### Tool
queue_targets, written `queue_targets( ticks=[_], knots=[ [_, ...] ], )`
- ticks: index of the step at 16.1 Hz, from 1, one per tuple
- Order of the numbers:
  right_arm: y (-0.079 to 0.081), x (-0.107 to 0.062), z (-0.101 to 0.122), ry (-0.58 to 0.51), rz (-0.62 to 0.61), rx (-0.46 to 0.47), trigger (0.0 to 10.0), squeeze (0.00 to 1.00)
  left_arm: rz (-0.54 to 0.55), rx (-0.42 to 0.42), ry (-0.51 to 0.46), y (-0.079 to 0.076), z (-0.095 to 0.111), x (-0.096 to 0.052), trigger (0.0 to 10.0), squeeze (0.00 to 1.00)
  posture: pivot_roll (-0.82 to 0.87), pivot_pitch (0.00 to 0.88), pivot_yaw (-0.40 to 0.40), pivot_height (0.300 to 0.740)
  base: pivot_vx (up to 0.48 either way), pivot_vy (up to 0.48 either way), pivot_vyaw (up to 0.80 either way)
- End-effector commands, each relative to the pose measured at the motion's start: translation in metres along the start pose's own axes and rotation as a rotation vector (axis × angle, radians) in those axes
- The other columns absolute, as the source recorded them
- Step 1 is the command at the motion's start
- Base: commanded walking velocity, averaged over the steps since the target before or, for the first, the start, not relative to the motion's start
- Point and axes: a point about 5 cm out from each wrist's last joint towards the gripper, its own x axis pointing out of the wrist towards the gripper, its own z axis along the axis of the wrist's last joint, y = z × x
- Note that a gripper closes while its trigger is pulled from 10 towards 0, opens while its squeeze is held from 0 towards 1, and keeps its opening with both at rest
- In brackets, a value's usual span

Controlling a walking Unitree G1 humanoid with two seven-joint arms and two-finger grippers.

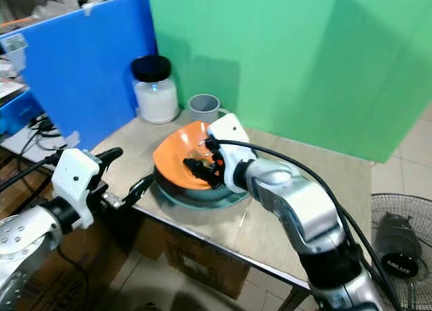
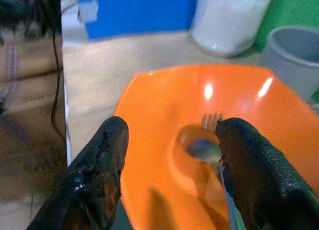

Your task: Setting the table

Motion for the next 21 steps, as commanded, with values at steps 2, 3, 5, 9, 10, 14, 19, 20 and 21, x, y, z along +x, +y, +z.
queue_targets(
  ticks=[2, 3, 5, 9, 10, 14, 19, 20, 21],
  knots=[
    [-0.005, 0.008, 0.008, 0.072, -0.007, -0.055, 10.0, 1.0, -0.049, 0.02, 0.018, 0.002, 0.0, -0.009, 10.0, 0.0, 0.14, 0.0, 0.023, 0.74, 0.0, 0.0, 0.0],
    [-0.007, 0.017, 0.012, 0.099, -0.014, -0.072, 10.0, 0.0, -0.097, 0.017, 0.041, -0.002, -0.003, -0.013, 10.0, 0.0, 0.14, 0.0, 0.02, 0.74, 0.0, 0.0, 0.0],
    [-0.009, 0.024, 0.012, 0.157, -0.033, -0.079, 10.0, 0.0, -0.136, 0.021, 0.06, -0.008, -0.006, -0.015, 10.0, 0.0, 0.14, 0.0, 0.012, 0.74, 0.0, 0.0, 0.0],
    [-0.014, 0.031, 0.009, 0.29, -0.047, -0.086, 2.2, 0.0, -0.163, 0.013, 0.063, -0.013, -0.008, -0.016, 10.0, 0.0, 0.14, 0.0, 0.003, 0.74, 0.0, 0.0, 0.0],
    [-0.015, 0.032, 0.008, 0.297, -0.054, -0.086, 1.8, 0.0, -0.166, 0.013, 0.063, -0.014, -0.008, -0.016, 10.0, 0.0, 0.14, 0.0, 0.003, 0.74, 0.0, 0.0, 0.0],
    [-0.022, 0.03, 0.003, 0.367, -0.082, -0.071, 0.0, 0.0, -0.185, 0.007, 0.063, -0.018, -0.011, -0.015, 10.0, 0.0, 0.13, 0.0, 0.002, 0.74, 0.0, 0.0, 0.0],
    [-0.027, 0.027, -0.001, 0.402, -0.094, -0.059, 0.0, 0.0, -0.198, 0.001, 0.068, -0.021, -0.017, -0.016, 10.0, 0.0, 0.13, 0.0, 0.003, 0.74, 0.0, 0.0, 0.0],
    [-0.027, 0.026, -0.001, 0.403, -0.094, -0.059, 0.0, 0.0, -0.199, 0.0, 0.068, -0.021, -0.017, -0.016, 10.0, 0.0, 0.13, 0.0, 0.003, 0.74, 0.0, 0.0, 0.0],
    [-0.027, 0.027, -0.001, 0.407, -0.094, -0.059, 0.0, 0.0, -0.202, 0.0, 0.068, -0.021, -0.018, -0.016, 10.0, 0.0, 0.13, 0.0, 0.004, 0.74, 0.0, 0.0, 0.0]
  ],
)
